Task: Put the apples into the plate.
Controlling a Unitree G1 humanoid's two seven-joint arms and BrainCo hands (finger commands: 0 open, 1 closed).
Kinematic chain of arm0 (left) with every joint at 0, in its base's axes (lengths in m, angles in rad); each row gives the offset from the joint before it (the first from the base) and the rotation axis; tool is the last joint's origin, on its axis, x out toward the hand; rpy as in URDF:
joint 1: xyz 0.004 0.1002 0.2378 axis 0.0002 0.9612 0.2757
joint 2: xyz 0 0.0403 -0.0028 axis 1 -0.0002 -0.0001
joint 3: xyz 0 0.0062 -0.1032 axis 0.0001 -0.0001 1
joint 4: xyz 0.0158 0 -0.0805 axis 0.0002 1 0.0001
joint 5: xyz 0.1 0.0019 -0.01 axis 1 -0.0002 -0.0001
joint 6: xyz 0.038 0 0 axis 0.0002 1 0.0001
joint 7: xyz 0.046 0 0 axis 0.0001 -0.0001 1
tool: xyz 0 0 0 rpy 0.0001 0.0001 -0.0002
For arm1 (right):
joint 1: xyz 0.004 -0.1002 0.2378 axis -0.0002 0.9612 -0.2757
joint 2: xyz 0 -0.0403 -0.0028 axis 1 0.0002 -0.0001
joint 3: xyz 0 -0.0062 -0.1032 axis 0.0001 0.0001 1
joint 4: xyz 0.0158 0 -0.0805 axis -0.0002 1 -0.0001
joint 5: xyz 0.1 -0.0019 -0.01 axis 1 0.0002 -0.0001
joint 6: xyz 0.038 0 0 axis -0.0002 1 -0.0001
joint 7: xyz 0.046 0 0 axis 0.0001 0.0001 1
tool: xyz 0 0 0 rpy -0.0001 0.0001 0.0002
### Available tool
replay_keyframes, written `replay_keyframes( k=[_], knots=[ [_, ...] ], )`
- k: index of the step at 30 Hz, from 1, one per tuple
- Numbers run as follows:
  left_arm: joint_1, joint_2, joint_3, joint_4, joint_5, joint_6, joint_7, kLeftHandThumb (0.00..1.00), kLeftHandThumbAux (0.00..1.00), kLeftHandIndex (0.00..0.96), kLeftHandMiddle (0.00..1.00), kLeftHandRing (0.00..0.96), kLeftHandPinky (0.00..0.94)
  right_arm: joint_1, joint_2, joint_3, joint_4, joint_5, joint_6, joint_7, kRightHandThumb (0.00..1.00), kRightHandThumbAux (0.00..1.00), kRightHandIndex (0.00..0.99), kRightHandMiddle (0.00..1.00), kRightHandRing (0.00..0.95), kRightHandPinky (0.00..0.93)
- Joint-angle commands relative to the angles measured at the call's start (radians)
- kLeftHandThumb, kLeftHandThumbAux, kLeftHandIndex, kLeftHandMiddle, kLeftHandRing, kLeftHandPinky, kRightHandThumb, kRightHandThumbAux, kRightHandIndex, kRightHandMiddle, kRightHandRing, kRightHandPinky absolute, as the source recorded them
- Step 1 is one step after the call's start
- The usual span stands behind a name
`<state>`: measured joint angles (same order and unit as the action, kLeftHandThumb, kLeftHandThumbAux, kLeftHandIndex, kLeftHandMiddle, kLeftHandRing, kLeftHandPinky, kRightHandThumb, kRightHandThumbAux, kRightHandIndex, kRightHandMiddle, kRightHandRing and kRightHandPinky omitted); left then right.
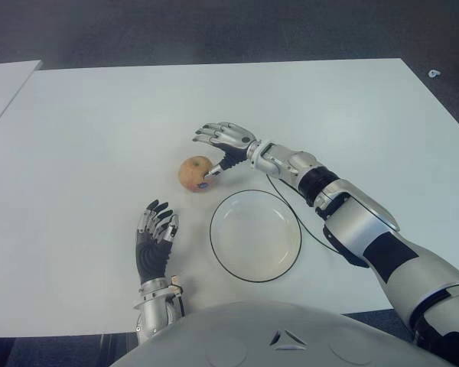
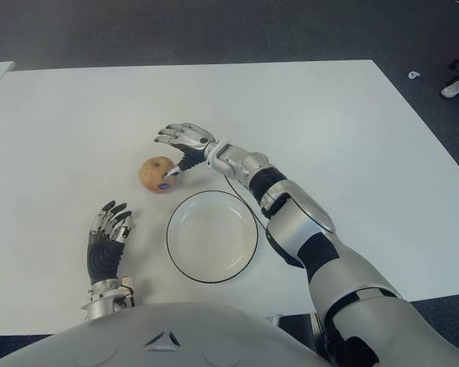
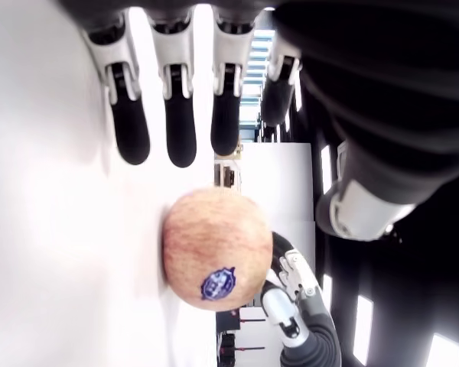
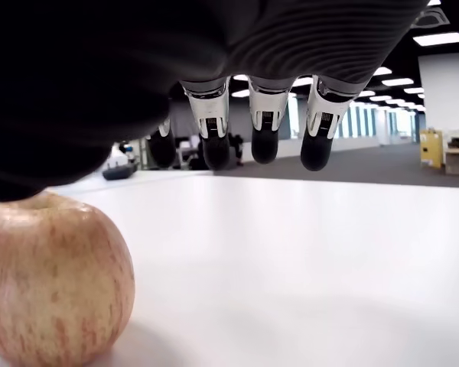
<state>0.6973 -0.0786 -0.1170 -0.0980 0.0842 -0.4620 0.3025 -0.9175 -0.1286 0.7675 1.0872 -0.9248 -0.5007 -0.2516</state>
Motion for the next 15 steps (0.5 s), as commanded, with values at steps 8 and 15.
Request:
replay_keyframes(
  k=[8, 15],
  knots=[
    [0.0, -0.047, -0.009, 0.04, 0.037, 0.005, 0.038, 0.415, 0.647, 0.158, 0.249, 0.299, 0.346, 0.001, 0.024, 0.072, -0.017, -0.06, -0.003, -0.032, 0.195, 0.277, 0.0, 0.0, 0.0, 0.0],
    [-0.019, -0.058, -0.021, 0.06, 0.04, -0.001, 0.056, 0.419, 0.646, 0.162, 0.241, 0.286, 0.33, 0.0, 0.015, 0.096, -0.024, -0.075, -0.018, -0.048, 0.169, 0.291, 0.0, 0.0, 0.0, 0.0]
  ],
)
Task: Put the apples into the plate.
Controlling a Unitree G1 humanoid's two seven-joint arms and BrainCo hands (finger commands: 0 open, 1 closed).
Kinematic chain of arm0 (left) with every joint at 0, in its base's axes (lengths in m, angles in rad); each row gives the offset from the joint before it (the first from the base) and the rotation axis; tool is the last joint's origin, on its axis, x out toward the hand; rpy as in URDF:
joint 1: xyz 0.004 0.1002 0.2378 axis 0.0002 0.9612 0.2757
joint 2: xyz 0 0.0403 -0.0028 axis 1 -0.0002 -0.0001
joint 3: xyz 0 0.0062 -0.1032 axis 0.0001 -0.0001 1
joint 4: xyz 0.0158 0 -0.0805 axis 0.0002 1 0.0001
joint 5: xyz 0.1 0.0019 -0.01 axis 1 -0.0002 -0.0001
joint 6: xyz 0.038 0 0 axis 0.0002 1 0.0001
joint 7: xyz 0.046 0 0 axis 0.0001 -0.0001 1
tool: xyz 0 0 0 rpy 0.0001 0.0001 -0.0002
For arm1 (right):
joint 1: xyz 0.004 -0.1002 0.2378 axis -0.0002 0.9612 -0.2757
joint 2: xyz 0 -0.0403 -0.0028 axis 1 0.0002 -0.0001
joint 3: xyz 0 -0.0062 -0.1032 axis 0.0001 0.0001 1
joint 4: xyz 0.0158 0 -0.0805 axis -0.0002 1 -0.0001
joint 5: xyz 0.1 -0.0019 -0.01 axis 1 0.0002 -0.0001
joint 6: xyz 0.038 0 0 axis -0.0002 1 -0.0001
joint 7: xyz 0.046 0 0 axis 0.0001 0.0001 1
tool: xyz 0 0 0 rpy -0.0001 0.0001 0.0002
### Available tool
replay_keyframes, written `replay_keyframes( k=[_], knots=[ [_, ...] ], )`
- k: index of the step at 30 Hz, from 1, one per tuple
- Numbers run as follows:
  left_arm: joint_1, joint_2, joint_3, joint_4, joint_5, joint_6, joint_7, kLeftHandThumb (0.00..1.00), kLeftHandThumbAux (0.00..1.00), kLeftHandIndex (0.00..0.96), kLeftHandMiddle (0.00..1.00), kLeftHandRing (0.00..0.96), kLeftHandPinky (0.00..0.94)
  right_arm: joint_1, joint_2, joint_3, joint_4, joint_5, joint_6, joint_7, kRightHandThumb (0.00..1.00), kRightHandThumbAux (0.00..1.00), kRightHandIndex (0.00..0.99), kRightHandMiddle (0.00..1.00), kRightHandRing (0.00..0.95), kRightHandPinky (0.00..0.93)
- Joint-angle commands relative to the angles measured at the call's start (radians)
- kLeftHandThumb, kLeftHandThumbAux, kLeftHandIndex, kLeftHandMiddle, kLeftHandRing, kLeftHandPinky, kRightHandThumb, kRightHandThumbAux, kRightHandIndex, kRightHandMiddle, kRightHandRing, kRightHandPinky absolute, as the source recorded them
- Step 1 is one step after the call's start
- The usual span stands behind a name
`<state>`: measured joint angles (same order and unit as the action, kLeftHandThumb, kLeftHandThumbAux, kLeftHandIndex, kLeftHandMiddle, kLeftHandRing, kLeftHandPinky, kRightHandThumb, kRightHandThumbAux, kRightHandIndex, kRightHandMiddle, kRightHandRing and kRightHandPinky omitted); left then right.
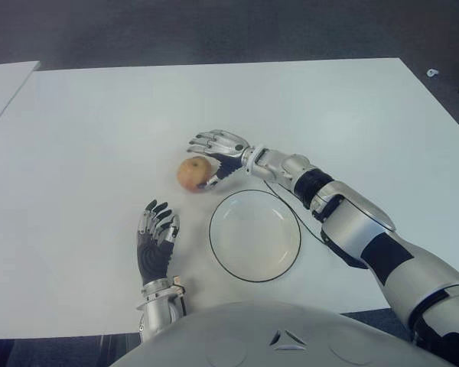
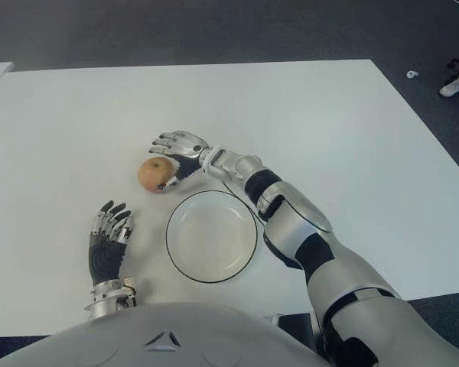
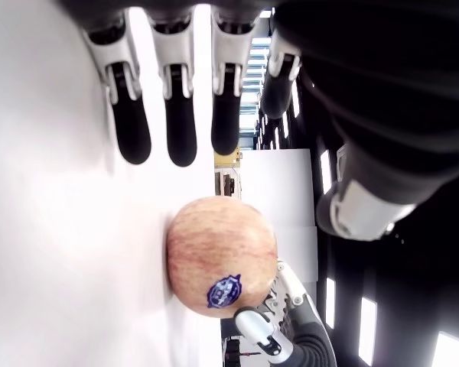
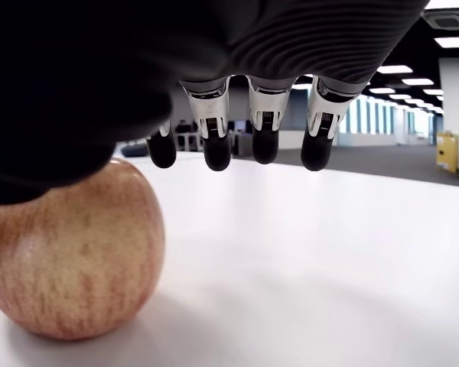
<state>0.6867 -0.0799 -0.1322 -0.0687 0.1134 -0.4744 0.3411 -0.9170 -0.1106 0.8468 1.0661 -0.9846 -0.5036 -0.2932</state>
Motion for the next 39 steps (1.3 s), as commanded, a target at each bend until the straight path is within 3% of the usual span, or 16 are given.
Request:
replay_keyframes(
  k=[1, 18, 39],
  knots=[
    [-0.01, -0.059, -0.008, 0.032, 0.014, 0.01, 0.022, 0.419, 0.646, 0.162, 0.24, 0.285, 0.329, 0.0, -0.002, 0.02, -0.003, -0.016, -0.017, -0.007, 0.168, 0.291, 0.0, 0.0, 0.0, 0.0],
    [-0.062, -0.066, -0.023, 0.082, 0.03, 0.015, 0.054, 0.469, 0.655, 0.175, 0.242, 0.28, 0.322, -0.003, 0.028, 0.054, -0.01, -0.024, -0.007, 0.009, 0.146, 0.291, 0.0, 0.0, 0.0, 0.0],
    [-0.133, -0.076, -0.036, 0.155, 0.025, -0.025, 0.065, 0.522, 0.68, 0.144, 0.238, 0.272, 0.302, 0.013, 0.016, 0.053, -0.06, -0.018, 0.0, 0.046, 0.166, 0.286, 0.0, 0.0, 0.0, 0.0]
  ],
)
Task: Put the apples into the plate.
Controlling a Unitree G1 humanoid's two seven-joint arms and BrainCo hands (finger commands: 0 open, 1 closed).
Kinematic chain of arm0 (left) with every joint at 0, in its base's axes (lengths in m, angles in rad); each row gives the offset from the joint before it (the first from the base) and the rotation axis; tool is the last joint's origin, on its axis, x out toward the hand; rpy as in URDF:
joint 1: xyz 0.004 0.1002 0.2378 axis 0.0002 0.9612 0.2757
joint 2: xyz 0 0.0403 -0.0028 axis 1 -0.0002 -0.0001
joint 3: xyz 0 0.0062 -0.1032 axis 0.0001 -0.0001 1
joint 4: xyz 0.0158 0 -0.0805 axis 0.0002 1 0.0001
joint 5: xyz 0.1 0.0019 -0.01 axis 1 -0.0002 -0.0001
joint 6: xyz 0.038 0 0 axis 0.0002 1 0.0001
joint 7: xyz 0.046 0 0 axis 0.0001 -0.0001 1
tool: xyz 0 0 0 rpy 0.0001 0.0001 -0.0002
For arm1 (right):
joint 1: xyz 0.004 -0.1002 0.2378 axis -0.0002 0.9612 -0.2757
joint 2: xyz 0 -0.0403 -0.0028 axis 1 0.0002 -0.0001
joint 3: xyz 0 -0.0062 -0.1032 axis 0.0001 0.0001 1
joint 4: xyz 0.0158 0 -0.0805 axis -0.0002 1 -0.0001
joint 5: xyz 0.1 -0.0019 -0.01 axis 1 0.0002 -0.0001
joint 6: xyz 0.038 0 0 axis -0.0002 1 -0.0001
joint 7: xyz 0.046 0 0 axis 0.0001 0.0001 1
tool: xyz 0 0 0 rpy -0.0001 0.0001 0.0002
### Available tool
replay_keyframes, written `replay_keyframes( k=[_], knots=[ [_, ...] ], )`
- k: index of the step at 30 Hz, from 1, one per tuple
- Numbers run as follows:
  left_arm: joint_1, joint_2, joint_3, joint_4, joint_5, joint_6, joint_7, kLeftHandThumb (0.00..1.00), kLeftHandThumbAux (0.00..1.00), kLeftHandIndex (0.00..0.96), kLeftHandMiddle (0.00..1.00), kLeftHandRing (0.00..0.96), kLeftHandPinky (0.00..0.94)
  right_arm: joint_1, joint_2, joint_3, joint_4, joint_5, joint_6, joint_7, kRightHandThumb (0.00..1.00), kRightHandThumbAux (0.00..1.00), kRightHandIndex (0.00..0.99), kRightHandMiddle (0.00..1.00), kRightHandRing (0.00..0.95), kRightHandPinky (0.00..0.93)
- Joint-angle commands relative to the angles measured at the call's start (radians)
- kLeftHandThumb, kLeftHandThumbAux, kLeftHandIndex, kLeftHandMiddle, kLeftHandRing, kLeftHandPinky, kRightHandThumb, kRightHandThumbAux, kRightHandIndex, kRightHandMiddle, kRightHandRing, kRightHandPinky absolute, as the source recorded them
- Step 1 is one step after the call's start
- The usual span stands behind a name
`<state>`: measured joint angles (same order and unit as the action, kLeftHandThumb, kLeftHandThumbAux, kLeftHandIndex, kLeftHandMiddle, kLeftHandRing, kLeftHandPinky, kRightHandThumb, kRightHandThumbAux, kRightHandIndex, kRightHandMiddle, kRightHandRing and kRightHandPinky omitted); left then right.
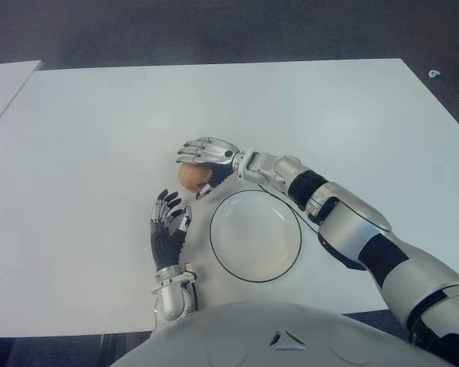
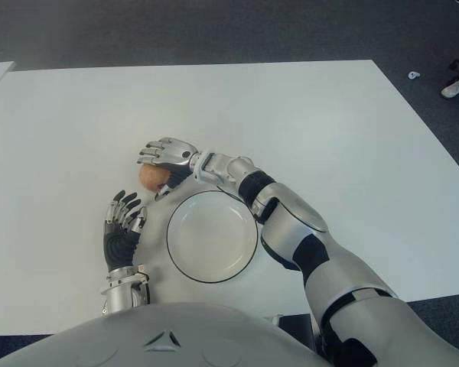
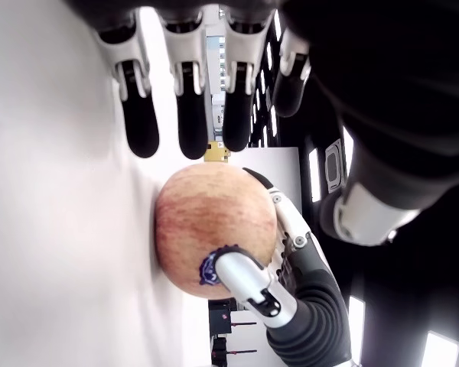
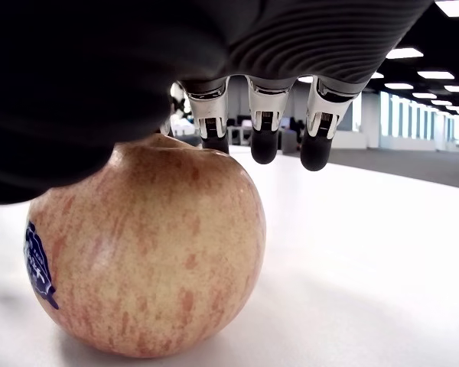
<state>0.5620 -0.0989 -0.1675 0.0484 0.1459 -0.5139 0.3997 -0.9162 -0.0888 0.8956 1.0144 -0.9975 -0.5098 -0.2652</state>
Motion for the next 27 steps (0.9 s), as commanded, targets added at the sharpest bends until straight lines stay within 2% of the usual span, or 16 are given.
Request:
replay_keyframes(
  k=[1, 9, 11, 12, 13, 15, 16, 18, 19, 21, 22, 24, 27],
  knots=[
    [-0.01, -0.057, -0.001, 0.039, -0.007, 0.014, 0.007, 0.522, 0.68, 0.144, 0.237, 0.272, 0.303, 0.012, -0.007, 0.004, -0.008, -0.005, 0.007, 0.019, 0.168, 0.287, 0.0, 0.0, 0.0, 0.0],
    [-0.024, -0.056, -0.002, 0.058, -0.023, -0.015, -0.002, 0.504, 0.674, 0.138, 0.226, 0.268, 0.3, 0.026, -0.009, 0.0, -0.008, 0.0, 0.006, 0.013, 0.186, 0.316, 0.0, 0.0, 0.0, 0.016],
    [-0.027, -0.055, -0.002, 0.067, -0.023, -0.03, -0.002, 0.501, 0.674, 0.14, 0.226, 0.267, 0.301, 0.033, -0.002, -0.011, 0.013, 0.011, -0.01, -0.038, 0.197, 0.331, 0.003, 0.019, 0.02, 0.05],
    [-0.029, -0.055, -0.003, 0.07, -0.022, -0.036, -0.001, 0.503, 0.674, 0.143, 0.231, 0.271, 0.31, 0.035, 0.0, -0.015, 0.021, 0.016, -0.018, -0.057, 0.234, 0.354, 0.054, 0.132, 0.131, 0.147],
    [-0.032, -0.056, -0.003, 0.074, -0.021, -0.04, 0.0, 0.504, 0.674, 0.144, 0.234, 0.274, 0.316, 0.034, 0.002, -0.018, 0.029, 0.019, -0.025, -0.07, 0.258, 0.368, 0.088, 0.205, 0.202, 0.21],
    [-0.035, -0.058, -0.002, 0.08, -0.018, -0.046, 0.003, 0.506, 0.673, 0.146, 0.236, 0.276, 0.321, 0.032, 0.003, -0.02, 0.04, 0.023, -0.036, -0.088, 0.279, 0.38, 0.117, 0.268, 0.264, 0.265],
    [-0.037, -0.058, -0.002, 0.084, -0.015, -0.053, 0.005, 0.507, 0.674, 0.146, 0.238, 0.278, 0.324, 0.03, 0.003, -0.021, 0.046, 0.025, -0.045, -0.105, 0.294, 0.386, 0.149, 0.323, 0.317, 0.32],
    [-0.039, -0.06, -0.002, 0.089, -0.012, -0.064, 0.008, 0.502, 0.67, 0.145, 0.239, 0.282, 0.327, 0.025, 0.004, -0.021, 0.056, 0.024, -0.057, -0.134, 0.363, 0.421, 0.274, 0.501, 0.48, 0.494],
    [-0.039, -0.061, -0.001, 0.091, -0.012, -0.067, 0.009, 0.499, 0.667, 0.143, 0.238, 0.283, 0.329, 0.024, 0.003, -0.02, 0.059, 0.021, -0.061, -0.143, 0.412, 0.451, 0.333, 0.559, 0.533, 0.545],
    [-0.039, -0.063, 0.0, 0.093, -0.014, -0.071, 0.01, 0.496, 0.665, 0.142, 0.236, 0.284, 0.331, 0.021, 0.004, -0.018, 0.065, 0.018, -0.065, -0.161, 0.456, 0.477, 0.383, 0.61, 0.58, 0.59],
    [-0.038, -0.066, 0.0, 0.093, -0.017, -0.072, 0.011, 0.493, 0.663, 0.144, 0.237, 0.288, 0.338, 0.02, 0.004, -0.016, 0.067, 0.015, -0.063, -0.174, 0.546, 0.559, 0.401, 0.635, 0.603, 0.611],
    [-0.036, -0.072, 0.002, 0.091, -0.025, -0.072, 0.013, 0.49, 0.662, 0.149, 0.24, 0.294, 0.348, 0.018, 0.004, -0.013, 0.066, 0.008, -0.055, -0.196, 0.628, 0.63, 0.417, 0.66, 0.628, 0.629],
    [-0.034, -0.078, 0.003, 0.088, -0.032, -0.071, 0.016, 0.485, 0.662, 0.159, 0.248, 0.307, 0.362, 0.015, 0.002, -0.008, 0.063, 0.0, -0.045, -0.213, 0.693, 0.68, 0.431, 0.685, 0.658, 0.652]
  ],
)
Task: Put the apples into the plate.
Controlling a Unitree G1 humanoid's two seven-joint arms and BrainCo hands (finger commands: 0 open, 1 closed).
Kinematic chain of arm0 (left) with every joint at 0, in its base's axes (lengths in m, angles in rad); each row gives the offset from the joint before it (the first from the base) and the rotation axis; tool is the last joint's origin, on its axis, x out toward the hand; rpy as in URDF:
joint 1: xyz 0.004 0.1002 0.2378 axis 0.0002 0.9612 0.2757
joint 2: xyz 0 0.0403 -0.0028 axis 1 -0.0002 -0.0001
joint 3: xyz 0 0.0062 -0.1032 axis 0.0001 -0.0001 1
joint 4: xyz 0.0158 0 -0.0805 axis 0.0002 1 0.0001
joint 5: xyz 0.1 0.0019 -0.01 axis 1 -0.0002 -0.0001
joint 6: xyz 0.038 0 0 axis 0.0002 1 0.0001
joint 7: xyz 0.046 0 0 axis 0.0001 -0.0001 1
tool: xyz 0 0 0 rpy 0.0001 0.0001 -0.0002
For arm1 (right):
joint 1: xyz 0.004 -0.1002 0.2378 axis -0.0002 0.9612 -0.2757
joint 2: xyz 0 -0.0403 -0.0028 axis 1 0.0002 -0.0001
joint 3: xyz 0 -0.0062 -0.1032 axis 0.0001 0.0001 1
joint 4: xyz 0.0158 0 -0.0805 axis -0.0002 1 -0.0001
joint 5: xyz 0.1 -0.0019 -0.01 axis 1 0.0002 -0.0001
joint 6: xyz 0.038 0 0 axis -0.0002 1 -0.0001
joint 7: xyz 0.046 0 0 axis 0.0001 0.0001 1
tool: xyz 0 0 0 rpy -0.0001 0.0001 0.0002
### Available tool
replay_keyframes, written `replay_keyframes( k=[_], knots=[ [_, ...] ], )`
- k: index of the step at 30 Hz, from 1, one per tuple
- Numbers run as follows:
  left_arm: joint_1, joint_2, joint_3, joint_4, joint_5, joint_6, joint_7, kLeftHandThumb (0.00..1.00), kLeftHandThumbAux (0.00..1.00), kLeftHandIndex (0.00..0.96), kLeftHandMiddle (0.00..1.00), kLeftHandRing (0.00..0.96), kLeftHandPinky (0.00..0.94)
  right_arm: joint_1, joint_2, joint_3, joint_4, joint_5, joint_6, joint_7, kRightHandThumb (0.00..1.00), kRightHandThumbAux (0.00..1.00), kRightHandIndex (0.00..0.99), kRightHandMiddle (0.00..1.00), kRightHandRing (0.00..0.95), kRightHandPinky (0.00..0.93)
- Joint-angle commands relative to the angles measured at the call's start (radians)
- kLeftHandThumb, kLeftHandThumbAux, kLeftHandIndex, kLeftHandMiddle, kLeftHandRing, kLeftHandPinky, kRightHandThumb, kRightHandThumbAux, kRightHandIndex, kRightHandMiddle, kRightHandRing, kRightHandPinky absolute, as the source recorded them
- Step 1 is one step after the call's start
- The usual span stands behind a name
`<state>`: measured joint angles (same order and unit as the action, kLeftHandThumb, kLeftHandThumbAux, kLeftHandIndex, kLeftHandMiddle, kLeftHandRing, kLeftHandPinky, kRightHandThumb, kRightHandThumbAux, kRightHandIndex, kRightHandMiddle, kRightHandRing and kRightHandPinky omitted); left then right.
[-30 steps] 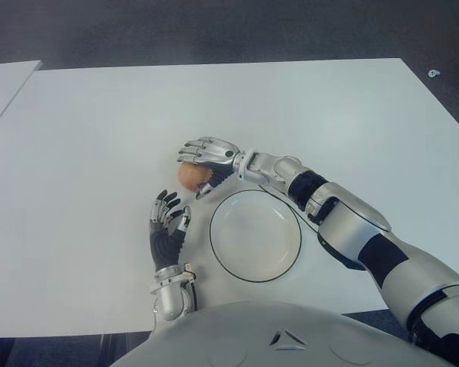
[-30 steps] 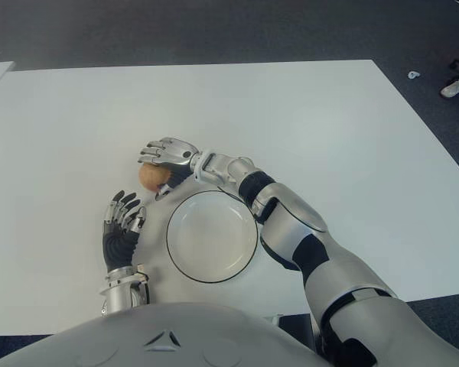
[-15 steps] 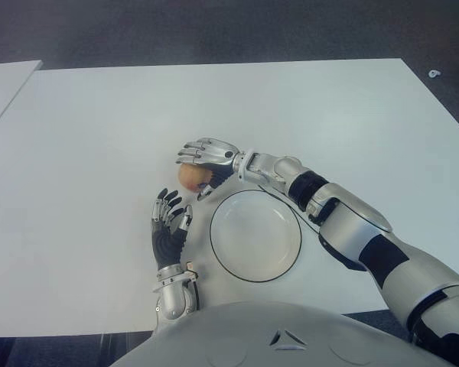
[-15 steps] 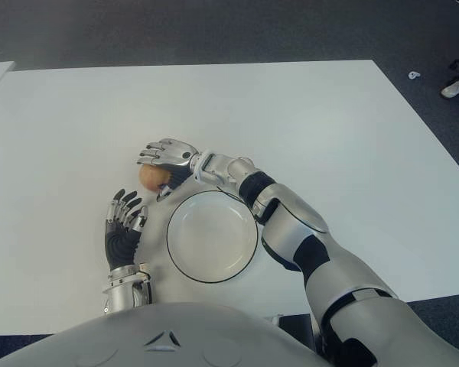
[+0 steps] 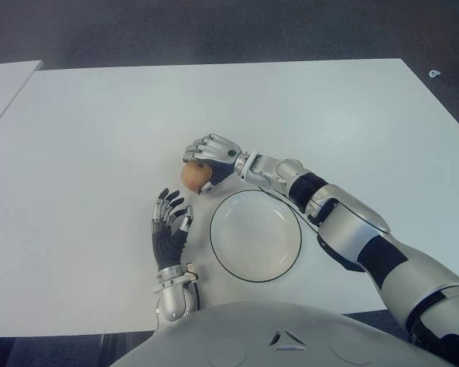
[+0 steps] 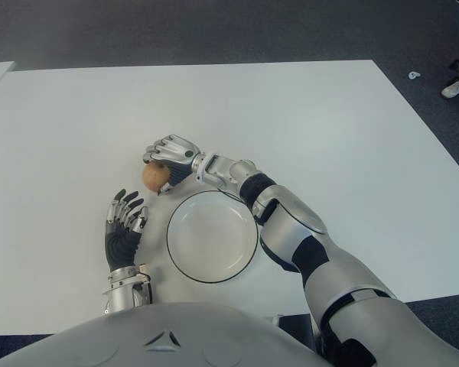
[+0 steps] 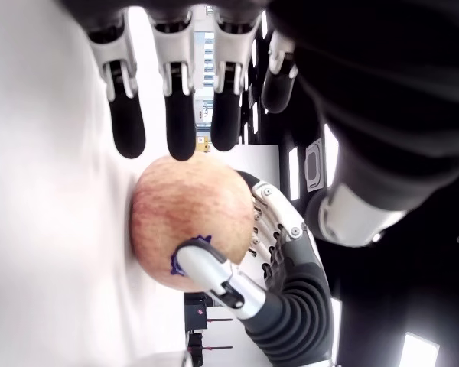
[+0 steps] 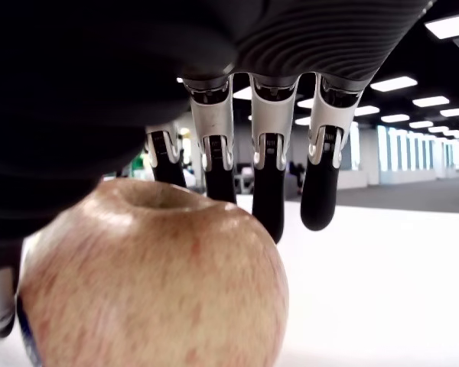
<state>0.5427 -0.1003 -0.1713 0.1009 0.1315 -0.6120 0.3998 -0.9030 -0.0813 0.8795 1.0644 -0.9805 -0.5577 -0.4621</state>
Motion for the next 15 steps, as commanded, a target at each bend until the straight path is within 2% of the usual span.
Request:
replay_keyframes(
  k=[1, 6, 15],
  knots=[
    [-0.012, -0.081, 0.007, 0.033, -0.02, 0.027, 0.019, 0.484, 0.662, 0.163, 0.251, 0.312, 0.365, 0.001, -0.006, 0.01, 0.013, -0.021, 0.008, -0.019, 0.749, 0.676, 0.429, 0.625, 0.661, 0.655],
    [-0.004, -0.093, 0.01, 0.023, -0.023, 0.033, 0.043, 0.46, 0.665, 0.188, 0.278, 0.341, 0.379, -0.005, -0.009, 0.017, 0.012, -0.03, 0.019, -0.015, 0.834, 0.674, 0.419, 0.531, 0.694, 0.709],
    [0.005, -0.093, 0.004, 0.01, -0.024, 0.052, 0.075, 0.462, 0.669, 0.208, 0.301, 0.357, 0.381, -0.007, -0.009, 0.016, 0.016, -0.03, 0.03, 0.0, 0.852, 0.676, 0.409, 0.515, 0.731, 0.758]
  ],
)
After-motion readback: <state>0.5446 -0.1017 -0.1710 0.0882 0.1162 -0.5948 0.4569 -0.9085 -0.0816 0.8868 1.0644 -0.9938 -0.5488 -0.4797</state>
